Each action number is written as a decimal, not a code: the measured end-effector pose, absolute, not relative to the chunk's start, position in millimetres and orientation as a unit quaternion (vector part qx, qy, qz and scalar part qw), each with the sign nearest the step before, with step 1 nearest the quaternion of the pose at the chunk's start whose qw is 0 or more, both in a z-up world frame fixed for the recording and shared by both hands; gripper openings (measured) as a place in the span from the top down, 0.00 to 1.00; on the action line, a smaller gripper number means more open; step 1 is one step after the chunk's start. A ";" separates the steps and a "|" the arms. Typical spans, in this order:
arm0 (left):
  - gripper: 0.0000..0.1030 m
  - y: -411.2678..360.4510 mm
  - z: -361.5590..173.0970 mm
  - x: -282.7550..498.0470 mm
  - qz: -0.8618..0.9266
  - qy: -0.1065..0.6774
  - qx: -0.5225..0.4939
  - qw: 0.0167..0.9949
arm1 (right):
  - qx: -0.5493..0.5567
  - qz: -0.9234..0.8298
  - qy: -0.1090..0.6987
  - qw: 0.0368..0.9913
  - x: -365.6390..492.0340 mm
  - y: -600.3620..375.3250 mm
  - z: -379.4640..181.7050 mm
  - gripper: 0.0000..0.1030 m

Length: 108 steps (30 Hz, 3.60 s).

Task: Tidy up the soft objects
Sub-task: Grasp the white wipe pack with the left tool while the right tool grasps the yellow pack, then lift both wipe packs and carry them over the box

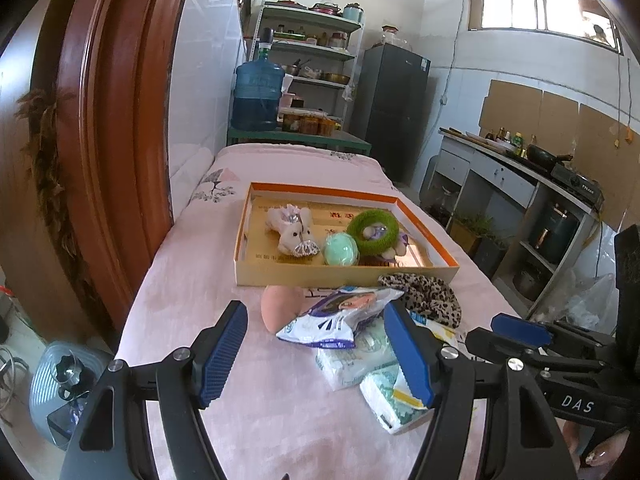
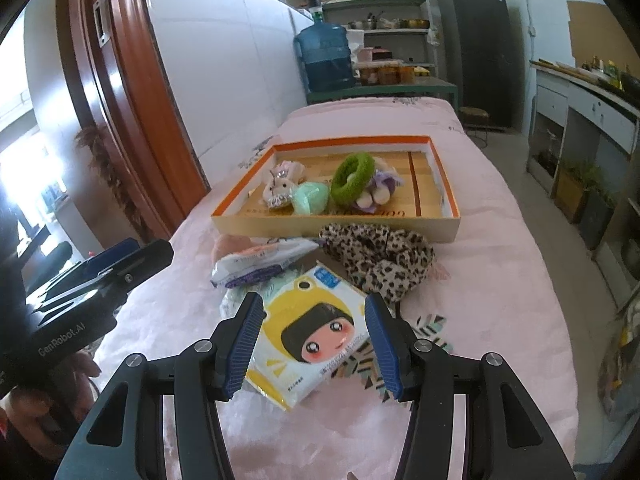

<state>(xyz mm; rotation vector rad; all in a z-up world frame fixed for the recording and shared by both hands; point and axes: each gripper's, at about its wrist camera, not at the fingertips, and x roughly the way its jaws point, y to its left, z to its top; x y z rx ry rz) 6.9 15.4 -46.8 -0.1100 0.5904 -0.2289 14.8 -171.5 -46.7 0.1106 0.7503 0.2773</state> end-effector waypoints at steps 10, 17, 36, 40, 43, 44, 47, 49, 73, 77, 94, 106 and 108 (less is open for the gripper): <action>0.32 15.0 -60.9 6.6 -0.118 0.304 -0.055 0.944 | 0.102 0.130 0.398 0.902 22.2 -185.1 -74.8 0.47; 0.32 14.5 -67.3 9.0 -0.120 0.310 -0.054 0.942 | 0.191 0.158 0.431 0.868 38.3 -199.2 -100.2 0.40; 0.32 5.1 -83.4 18.4 -0.146 0.332 -0.045 0.931 | 0.283 0.214 0.435 0.827 70.7 -207.4 -114.8 0.72; 0.32 3.1 -81.5 21.4 -0.145 0.326 -0.037 0.933 | 0.276 0.211 0.420 0.838 65.5 -211.6 -106.6 0.76; 0.32 -2.9 -77.8 29.1 -0.160 0.314 0.002 0.936 | 0.268 0.209 0.409 0.847 61.3 -214.5 -98.4 0.78; 0.32 -5.9 -76.2 32.2 -0.169 0.308 0.020 0.936 | 0.265 0.208 0.407 0.849 60.4 -215.5 -96.1 0.78; 0.32 -17.0 -73.8 40.6 -0.191 0.290 0.090 0.933 | 0.260 0.206 0.405 0.852 59.5 -218.6 -93.2 0.78; 0.32 -23.6 -74.7 46.8 -0.215 0.283 0.122 0.927 | 0.263 0.206 0.406 0.851 59.3 -220.8 -94.3 0.78; 0.92 -25.7 -82.4 69.4 -0.257 0.294 0.098 0.915 | 0.248 0.201 0.400 0.859 55.8 -219.5 -88.9 0.78; 0.92 -17.1 -73.0 65.4 -0.245 0.287 0.067 0.923 | 0.239 0.203 0.395 0.863 53.5 -216.6 -83.8 0.79; 0.92 -3.3 -39.6 44.3 -0.200 0.261 -0.019 0.944 | 0.183 0.212 0.366 0.887 52.0 -202.6 -51.1 0.86; 0.92 0.9 -28.2 45.2 -0.197 0.249 -0.039 0.947 | 0.161 0.217 0.342 0.900 57.3 -198.6 -24.8 0.87; 0.92 1.1 -27.8 45.3 -0.195 0.248 -0.039 0.948 | 0.156 0.219 0.338 0.902 58.4 -197.7 -21.5 0.87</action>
